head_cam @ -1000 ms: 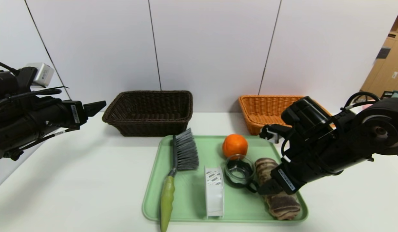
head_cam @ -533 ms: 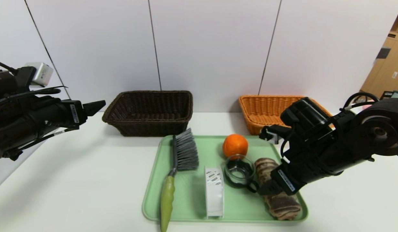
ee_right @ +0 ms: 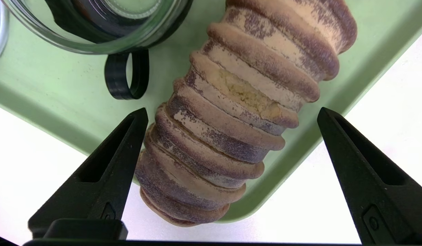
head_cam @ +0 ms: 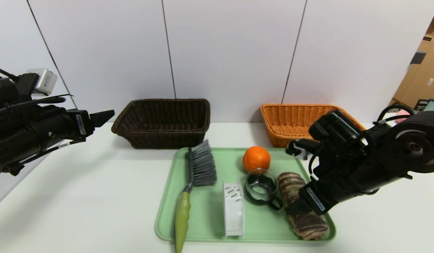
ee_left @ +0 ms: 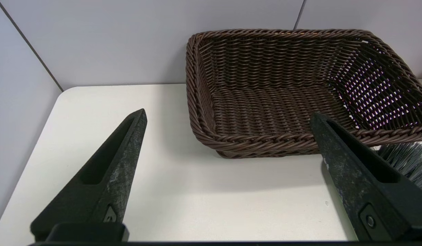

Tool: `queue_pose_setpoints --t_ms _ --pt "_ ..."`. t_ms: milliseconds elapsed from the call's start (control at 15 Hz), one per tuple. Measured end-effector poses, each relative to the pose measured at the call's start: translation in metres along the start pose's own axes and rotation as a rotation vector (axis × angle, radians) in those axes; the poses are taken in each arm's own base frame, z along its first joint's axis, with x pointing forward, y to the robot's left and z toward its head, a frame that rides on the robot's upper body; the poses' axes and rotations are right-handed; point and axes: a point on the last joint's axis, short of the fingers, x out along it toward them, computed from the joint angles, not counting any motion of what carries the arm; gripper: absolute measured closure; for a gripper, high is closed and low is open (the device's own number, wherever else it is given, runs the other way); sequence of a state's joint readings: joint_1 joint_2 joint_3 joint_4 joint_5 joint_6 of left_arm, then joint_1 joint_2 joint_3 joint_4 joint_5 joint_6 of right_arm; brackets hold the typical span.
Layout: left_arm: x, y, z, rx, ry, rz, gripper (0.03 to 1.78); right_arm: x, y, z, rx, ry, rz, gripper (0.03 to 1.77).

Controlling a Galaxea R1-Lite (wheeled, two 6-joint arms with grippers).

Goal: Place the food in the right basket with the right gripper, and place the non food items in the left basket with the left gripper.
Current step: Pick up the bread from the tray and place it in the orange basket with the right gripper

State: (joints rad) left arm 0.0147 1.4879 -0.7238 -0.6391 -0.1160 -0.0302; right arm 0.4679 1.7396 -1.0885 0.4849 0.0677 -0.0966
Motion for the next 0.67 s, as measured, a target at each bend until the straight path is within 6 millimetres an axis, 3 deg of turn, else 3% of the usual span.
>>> queue_pose_setpoints --t_ms 67,333,533,600,667 --pt "-0.0001 0.0002 -0.0004 0.000 0.001 0.001 0.12 0.0017 0.0000 -0.0006 -0.001 -0.009 0.000 0.09" --pt "-0.0003 0.0005 -0.0002 0.000 0.000 0.002 0.12 0.0062 -0.0001 0.0012 -0.006 -0.060 -0.005 0.74" --pt "-0.0005 0.0008 0.0000 0.000 0.000 0.004 0.12 0.0059 0.0016 -0.0002 -0.012 -0.059 -0.001 1.02" --pt "-0.0006 0.0009 -0.0001 -0.002 0.000 0.004 0.12 0.0035 0.0023 -0.0006 -0.016 -0.065 0.000 1.26" --pt "-0.0009 0.0015 -0.0004 -0.003 0.001 0.007 0.12 -0.0014 0.0029 -0.0009 -0.017 -0.081 0.001 1.70"
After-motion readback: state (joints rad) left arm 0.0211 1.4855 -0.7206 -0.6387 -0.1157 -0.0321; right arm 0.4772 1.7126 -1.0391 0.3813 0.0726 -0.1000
